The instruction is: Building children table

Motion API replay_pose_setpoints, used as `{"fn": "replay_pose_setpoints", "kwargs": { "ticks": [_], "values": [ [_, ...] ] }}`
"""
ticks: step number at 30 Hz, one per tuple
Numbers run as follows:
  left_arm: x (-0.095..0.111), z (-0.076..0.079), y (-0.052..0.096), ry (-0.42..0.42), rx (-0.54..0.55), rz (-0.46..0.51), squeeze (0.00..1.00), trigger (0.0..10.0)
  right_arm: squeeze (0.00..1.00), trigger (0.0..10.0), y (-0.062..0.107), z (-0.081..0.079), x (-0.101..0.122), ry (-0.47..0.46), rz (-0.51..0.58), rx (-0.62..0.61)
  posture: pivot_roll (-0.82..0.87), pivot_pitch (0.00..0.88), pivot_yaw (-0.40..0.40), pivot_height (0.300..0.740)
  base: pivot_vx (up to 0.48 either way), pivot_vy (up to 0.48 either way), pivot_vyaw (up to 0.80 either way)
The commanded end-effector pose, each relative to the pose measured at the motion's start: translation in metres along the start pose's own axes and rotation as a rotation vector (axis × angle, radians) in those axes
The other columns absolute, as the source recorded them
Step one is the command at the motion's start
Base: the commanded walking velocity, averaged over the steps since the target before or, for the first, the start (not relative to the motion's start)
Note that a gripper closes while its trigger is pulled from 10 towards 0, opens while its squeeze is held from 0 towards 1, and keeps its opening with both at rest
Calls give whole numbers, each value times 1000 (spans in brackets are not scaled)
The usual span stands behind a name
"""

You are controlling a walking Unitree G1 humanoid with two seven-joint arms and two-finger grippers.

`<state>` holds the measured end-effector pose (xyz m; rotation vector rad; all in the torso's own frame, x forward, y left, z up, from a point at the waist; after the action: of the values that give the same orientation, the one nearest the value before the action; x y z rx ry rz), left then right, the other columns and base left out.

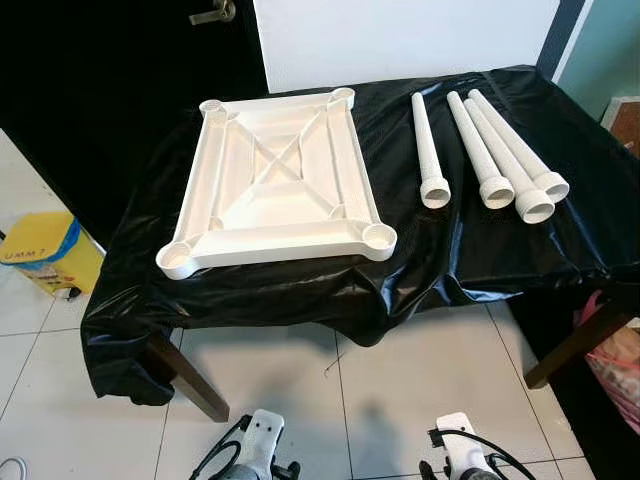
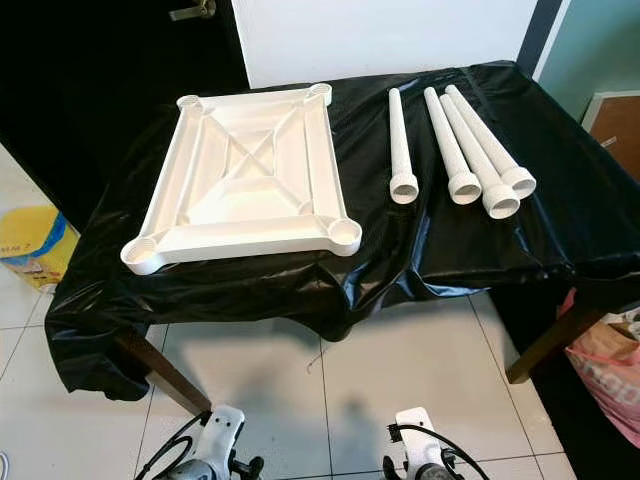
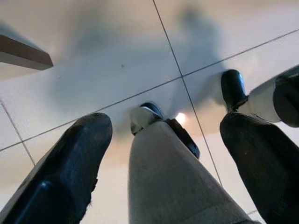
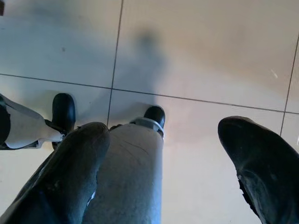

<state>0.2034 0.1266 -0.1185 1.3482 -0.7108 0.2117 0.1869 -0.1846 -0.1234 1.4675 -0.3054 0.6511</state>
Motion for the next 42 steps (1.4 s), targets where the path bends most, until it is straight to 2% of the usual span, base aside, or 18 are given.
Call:
{"fn": "replay_pose_setpoints", "kwargs": {
  "ticks": [1, 5, 12, 13, 14, 15, 21, 23, 24, 25, 26, 27, 29, 32, 34, 37, 39, 42],
  "values": [
    [1, 1, 0, -10, -12, 2, 0, 10000, 0, 10000, 2, -6, -15, -19, -47, 12, -128, 0, 77, 740, 0, 0, 0],
    [23, 6, -3, -78, -49, 69, 0, 10000, 0, 10000, 2, -3, -9, -16, -20, 4, -126, 0, 74, 740, 0, 0, 0],
    [43, 10, -4, -141, -79, 136, 0, 10000, 0, 10000, 1, 5, 6, -39, 47, -1, -129, 0, 75, 740, 0, 0, 0],
    [51, 12, -4, -150, -99, 172, 1000, 10000, 584, 10000, 0, 8, 13, -45, 77, -2, -133, 0, 76, 740, 0, 0, 0],
    [51, 12, -4, -150, -99, 172, 1000, 10000, 584, 10000, 0, 8, 13, -45, 77, -2, -133, 0, 76, 740, 0, 0, 0],
    [59, 15, -3, -154, -122, 208, 1000, 10000, 1000, 10000, 0, 10, 19, -48, 106, -2, -134, 0, 76, 740, 0, 0, 0],
    [86, 22, 3, -243, -197, 349, 1000, 10000, 1000, 10000, 1, 10, 50, -26, 251, 28, -130, 0, 71, 740, 0, 0, 0],
    [86, 22, 3, -243, -197, 349, 1000, 10000, 1000, 10000, 1, 10, 50, -26, 251, 28, -130, 0, 71, 740, 0, 0, 0],
    [92, 23, 5, -260, -212, 382, 0, 10000, 898, 10000, 2, 7, 58, -14, 291, 44, -128, 5, 69, 740, 0, 0, 0],
    [92, 23, 5, -260, -212, 382, 0, 10000, 898, 10000, 2, 7, 58, -14, 291, 44, -128, 5, 69, 740, 0, 0, 0],
    [98, 24, 8, -269, -226, 415, 0, 10000, 0, 10000, 2, 4, 66, -3, 330, 63, -126, 7, 68, 740, 0, 0, 0],
    [98, 24, 8, -269, -226, 415, 0, 10000, 0, 10000, 2, 4, 66, -3, 330, 63, -126, 7, 68, 740, 0, 0, 0],
    [114, 27, 16, -320, -265, 514, 0, 10000, 0, 10000, 7, -1, 91, 33, 447, 119, -124, 9, 67, 740, 0, 0, 0],
    [119, 28, 19, -335, -277, 544, 0, 10000, 0, 10000, 9, -3, 98, 50, 483, 135, -125, 9, 66, 740, 0, 0, 0],
    [126, 31, 26, -369, -306, 600, 0, 10000, 0, 10000, 16, -3, 112, 87, 574, 164, -122, 15, 64, 740, 0, 0, 0],
    [129, 32, 29, -389, -318, 628, 0, 10000, 0, 10000, 21, -2, 121, 103, 629, 176, -122, 16, 63, 740, 0, 0, 0],
    [137, 36, 39, -426, -347, 692, 0, 10000, 0, 10000, 34, 0, 136, 143, 736, 198, -125, 21, 63, 740, 0, 0, 0],
    [143, 40, 48, -442, -373, 740, 0, 10000, 0, 10000, 44, 0, 144, 175, 800, 214, -125, 22, 64, 740, 0, 0, 0]
  ]
}}
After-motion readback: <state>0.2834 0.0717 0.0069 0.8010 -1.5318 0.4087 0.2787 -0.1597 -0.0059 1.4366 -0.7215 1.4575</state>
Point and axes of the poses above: a point about 5 cm out from each wrist's last joint towards the gripper, its own y axis pointing back from the gripper into the wrist, its own x axis along the axis of the wrist's last joint, z = x × y, the point moved 4 cm from there along -y, pointing out of the wrist towards the gripper
